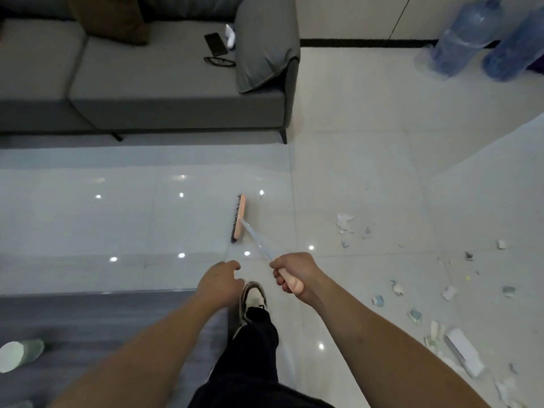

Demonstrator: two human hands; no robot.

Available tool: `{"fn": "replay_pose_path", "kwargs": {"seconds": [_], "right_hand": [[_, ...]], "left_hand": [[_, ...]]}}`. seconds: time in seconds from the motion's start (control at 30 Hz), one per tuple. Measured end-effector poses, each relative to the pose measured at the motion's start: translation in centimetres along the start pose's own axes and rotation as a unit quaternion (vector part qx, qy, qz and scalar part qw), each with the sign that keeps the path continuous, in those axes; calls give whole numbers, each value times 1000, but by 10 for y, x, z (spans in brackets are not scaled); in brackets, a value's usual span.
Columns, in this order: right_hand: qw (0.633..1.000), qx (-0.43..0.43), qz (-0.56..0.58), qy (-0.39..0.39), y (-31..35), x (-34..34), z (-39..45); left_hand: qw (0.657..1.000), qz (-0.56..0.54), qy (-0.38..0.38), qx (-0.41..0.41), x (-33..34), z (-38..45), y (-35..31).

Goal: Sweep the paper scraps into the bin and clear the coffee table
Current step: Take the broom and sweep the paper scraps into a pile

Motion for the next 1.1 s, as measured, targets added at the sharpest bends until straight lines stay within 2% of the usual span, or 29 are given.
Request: {"fn": "replay_pose_path", "kwargs": {"seconds": [0.17, 0.33, 0.53, 0.67, 0.87, 1.0, 1.1], "right_hand": [[993, 21, 109, -41, 46, -24, 42], [959, 25, 265, -95, 36, -94, 45], [901, 58, 410, -134, -37, -170, 13], [878, 90, 448, -141, -107, -201, -22], [862, 105, 460, -187, -182, -242, -70], [831, 72, 494, -246, -219, -271, -82], [833, 65, 465, -291, -237, -283, -81]], "left_hand": [[999, 22, 40, 7, -28, 56, 4], [991, 60, 91, 72, -20, 96, -48], [964, 145, 145, 168, 10, 119, -134], [941, 191, 172, 220, 43, 111, -190], [902, 238, 213, 291, 110, 69, -260], [880, 266, 225, 324, 145, 39, -291], [869, 285, 215, 341, 162, 24, -310]]}}
Point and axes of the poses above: each hand's wrist, its own z-axis towards the middle knuckle, its own x-axis out of the palm, y = z × x, the point moved 5 cm from there along z, towards the middle knuckle, and after that the axes turned 8 degrees about x, right-handed, at the moved point
